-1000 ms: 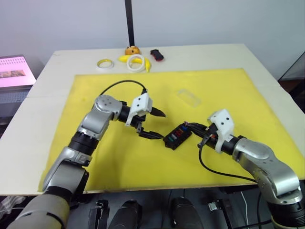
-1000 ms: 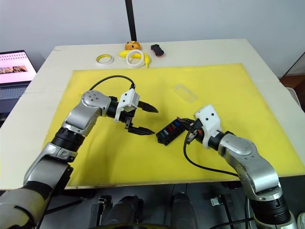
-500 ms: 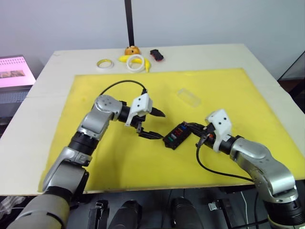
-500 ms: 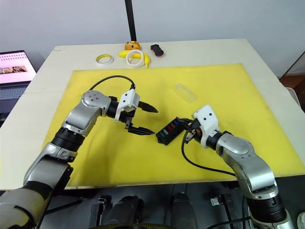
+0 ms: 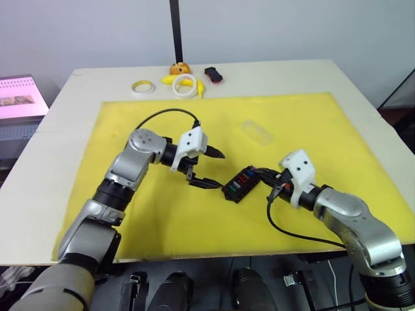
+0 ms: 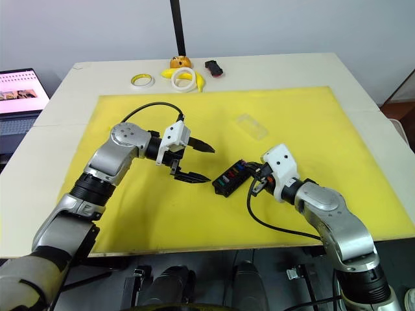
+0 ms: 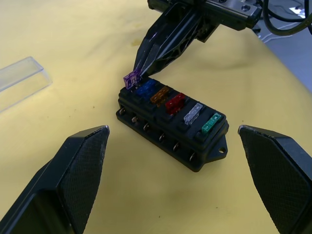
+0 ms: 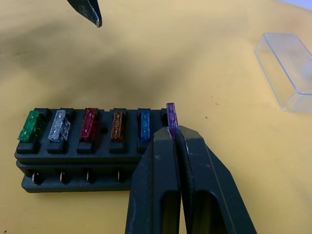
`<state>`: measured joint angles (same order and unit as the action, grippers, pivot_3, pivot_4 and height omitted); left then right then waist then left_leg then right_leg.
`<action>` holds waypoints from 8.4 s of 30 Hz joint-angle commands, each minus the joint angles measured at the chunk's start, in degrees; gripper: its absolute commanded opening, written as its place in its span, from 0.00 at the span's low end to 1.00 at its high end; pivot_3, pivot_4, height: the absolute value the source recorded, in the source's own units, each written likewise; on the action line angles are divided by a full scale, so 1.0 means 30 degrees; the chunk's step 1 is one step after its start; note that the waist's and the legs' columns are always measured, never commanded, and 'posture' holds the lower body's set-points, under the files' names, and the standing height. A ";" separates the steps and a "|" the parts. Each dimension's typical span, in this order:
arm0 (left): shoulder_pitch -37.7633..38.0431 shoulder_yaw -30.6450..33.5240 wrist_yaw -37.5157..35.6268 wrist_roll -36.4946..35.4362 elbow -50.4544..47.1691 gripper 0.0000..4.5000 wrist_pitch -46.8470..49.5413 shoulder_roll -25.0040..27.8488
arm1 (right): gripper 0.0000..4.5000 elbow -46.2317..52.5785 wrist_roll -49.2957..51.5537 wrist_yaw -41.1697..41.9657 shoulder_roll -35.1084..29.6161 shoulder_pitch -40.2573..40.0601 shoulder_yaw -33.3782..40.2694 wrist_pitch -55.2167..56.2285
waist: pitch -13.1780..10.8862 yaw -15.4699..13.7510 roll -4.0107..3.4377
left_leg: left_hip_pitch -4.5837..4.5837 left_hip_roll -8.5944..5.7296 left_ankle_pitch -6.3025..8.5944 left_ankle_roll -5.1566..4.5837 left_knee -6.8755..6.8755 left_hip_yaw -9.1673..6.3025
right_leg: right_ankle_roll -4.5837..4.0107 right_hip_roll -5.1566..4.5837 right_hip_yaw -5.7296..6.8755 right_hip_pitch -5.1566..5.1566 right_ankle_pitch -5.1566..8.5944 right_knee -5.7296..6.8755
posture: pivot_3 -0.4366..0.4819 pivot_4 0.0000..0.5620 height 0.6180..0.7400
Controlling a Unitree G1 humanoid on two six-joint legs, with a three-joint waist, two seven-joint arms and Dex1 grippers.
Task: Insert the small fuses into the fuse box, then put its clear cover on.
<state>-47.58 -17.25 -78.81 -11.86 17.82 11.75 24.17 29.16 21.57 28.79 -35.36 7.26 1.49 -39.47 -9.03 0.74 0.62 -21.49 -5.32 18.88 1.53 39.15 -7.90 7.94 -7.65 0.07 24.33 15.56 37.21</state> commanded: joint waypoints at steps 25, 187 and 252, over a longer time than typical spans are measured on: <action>-0.0250 0.0296 0.0088 -0.0050 -0.0502 0.99 -0.0491 -0.0029 | 0.00 0.0502 -0.0658 0.1403 -0.1200 0.1061 -0.0750 -0.0253 | 0.0000 0.0013 0.0000 | 0.0000 0.0002 0.0000 0.0000 -0.0001 -0.0001 | 0.0000 0.0001 0.0001 0.0001 0.0000 0.0000 | 0.48 0.27 1.00; 0.0006 0.0240 0.0428 -0.0033 -0.0771 1.00 -0.0525 -0.0130 | 0.01 -0.1895 -0.0559 0.3065 0.0011 0.1299 0.0183 0.3348 | 0.0000 0.0009 0.0000 | -0.0003 0.0000 0.0000 0.0001 0.0003 0.0000 | 0.0001 -0.0003 0.0001 0.0001 0.0000 0.0000 | 0.48 0.27 1.00; 0.0152 0.0301 0.0441 -0.0035 -0.1203 1.00 -0.0340 0.0231 | 0.01 -0.1778 -0.0664 0.2730 0.0722 0.2225 -0.0017 0.3154 | 0.0001 0.0020 -0.0002 | -0.0001 0.0001 0.0000 0.0002 0.0001 -0.0001 | 0.0001 -0.0002 0.0000 0.0003 0.0000 0.0000 | 0.48 0.27 1.00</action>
<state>-46.82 -17.24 -77.49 -11.78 15.49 11.59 24.51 20.41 17.54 36.45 -33.54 13.46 -0.64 -30.24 -9.03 0.80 0.61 -21.50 -5.31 18.87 1.53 39.15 -7.90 7.94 -7.66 0.07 24.34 15.56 37.21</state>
